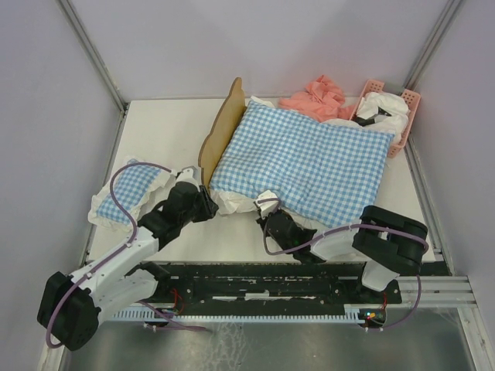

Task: Set up the pet bed
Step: Tie the ropes to the bed frame.

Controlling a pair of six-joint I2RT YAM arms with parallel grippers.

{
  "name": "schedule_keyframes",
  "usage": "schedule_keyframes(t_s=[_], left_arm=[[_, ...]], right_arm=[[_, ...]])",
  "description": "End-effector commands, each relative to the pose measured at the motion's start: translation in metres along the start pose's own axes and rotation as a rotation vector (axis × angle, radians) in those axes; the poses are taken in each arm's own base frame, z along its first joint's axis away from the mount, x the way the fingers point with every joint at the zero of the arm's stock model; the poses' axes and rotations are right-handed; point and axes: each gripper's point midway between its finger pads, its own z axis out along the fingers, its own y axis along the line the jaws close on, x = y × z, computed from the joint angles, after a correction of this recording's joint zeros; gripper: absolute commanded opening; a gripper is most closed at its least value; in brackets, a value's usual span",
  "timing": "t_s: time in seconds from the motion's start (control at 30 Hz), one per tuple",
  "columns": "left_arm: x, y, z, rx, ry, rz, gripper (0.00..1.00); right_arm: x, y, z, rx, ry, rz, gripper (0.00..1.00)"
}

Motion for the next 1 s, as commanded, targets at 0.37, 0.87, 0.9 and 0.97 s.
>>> schedule_keyframes(t_s=[0.37,0.87,0.9,0.97], left_arm=[[-0.108,-0.033,-0.052,0.002,-0.351,0.092,0.45],[-0.211,-0.045,-0.011,-0.346,-0.435,0.340,0.62],[-0.211,-0.040,-0.006,-0.381,-0.413,0.334,0.59],[-0.211,-0.029,-0.001,-0.428,-0.374,0.323,0.50]], right_arm=[[-0.023,-0.048,-0.007,0.077,-0.039,0.059,0.02],[-0.027,-0.033,-0.001,0.007,-0.037,0.046,0.02],[-0.028,-0.034,0.000,0.014,-0.029,0.027,0.02],[-0.028,-0.037,0.000,0.031,-0.026,0.002,0.02]])
